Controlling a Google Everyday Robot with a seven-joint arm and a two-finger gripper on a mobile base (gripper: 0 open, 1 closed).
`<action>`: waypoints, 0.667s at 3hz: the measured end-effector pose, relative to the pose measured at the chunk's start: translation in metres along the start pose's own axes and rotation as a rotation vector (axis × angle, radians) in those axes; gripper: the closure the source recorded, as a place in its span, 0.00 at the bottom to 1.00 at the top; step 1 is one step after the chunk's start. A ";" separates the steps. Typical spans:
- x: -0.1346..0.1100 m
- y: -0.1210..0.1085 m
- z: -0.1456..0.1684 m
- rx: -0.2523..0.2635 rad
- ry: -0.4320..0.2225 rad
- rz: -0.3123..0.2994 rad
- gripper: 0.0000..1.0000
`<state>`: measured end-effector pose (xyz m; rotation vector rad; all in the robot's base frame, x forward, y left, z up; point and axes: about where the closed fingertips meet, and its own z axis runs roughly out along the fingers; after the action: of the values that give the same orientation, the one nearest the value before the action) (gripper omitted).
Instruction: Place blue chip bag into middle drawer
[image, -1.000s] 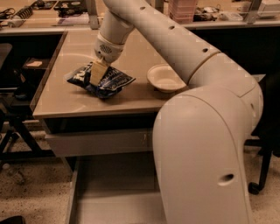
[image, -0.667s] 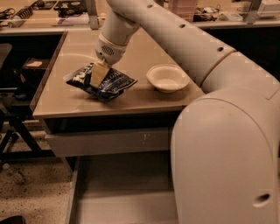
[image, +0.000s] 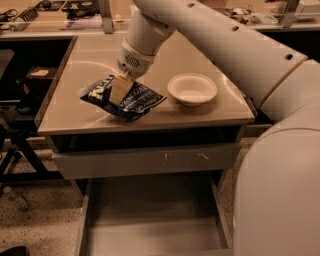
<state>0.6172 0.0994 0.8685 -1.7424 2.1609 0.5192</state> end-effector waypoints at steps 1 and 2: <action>0.013 0.020 -0.011 0.022 0.005 0.014 1.00; 0.031 0.044 -0.020 0.058 0.015 0.040 1.00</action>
Offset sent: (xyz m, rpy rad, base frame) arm -0.0858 -0.0509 0.0066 -0.0553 -0.0506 -0.1153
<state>0.5678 0.0715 0.8757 -1.6817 2.2025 0.4494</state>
